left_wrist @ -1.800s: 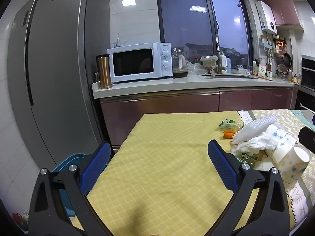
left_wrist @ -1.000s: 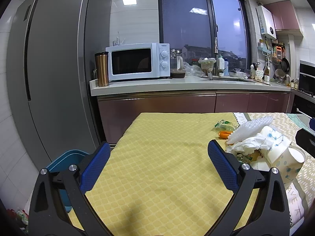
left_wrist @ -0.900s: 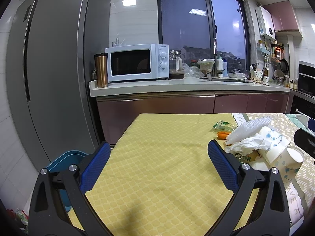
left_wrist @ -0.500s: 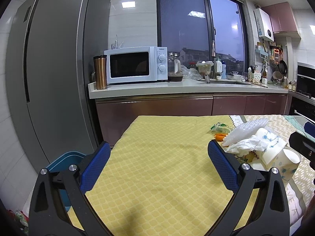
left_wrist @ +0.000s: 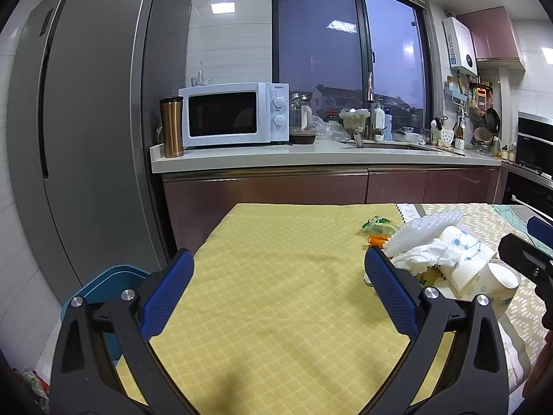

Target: Collect trash

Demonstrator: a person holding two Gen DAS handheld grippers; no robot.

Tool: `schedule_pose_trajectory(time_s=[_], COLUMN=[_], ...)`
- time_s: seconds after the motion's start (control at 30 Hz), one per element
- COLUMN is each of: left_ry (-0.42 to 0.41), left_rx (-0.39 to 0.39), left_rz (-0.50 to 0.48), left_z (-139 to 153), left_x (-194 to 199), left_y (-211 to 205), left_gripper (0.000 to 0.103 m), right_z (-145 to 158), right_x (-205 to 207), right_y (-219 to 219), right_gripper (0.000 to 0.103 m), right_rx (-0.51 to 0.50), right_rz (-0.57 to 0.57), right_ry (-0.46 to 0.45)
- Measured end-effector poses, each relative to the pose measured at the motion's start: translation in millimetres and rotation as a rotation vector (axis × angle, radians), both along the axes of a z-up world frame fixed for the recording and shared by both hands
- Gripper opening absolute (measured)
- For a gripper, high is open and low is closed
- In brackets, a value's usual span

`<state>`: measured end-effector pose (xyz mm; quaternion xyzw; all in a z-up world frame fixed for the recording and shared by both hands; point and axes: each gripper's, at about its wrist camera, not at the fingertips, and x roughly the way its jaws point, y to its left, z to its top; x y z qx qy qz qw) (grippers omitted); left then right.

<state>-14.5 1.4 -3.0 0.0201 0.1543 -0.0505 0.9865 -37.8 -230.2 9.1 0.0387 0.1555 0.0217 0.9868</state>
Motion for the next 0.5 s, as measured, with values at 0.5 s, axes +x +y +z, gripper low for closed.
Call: schedule_pose_trajectory(time_s=[0.5], left_ry=[0.009], left_rx=[-0.017], left_rz=[-0.006], left_z=[0.4], left_x=[-0.5], left_y=[1.5], left_gripper=[0.097], right_z=[-1.3], right_x=[0.6], right_y=[1.3], right_gripper=[0.096], right_rx=[-0.003], right_rz=[0.006], right_ry=[0.002])
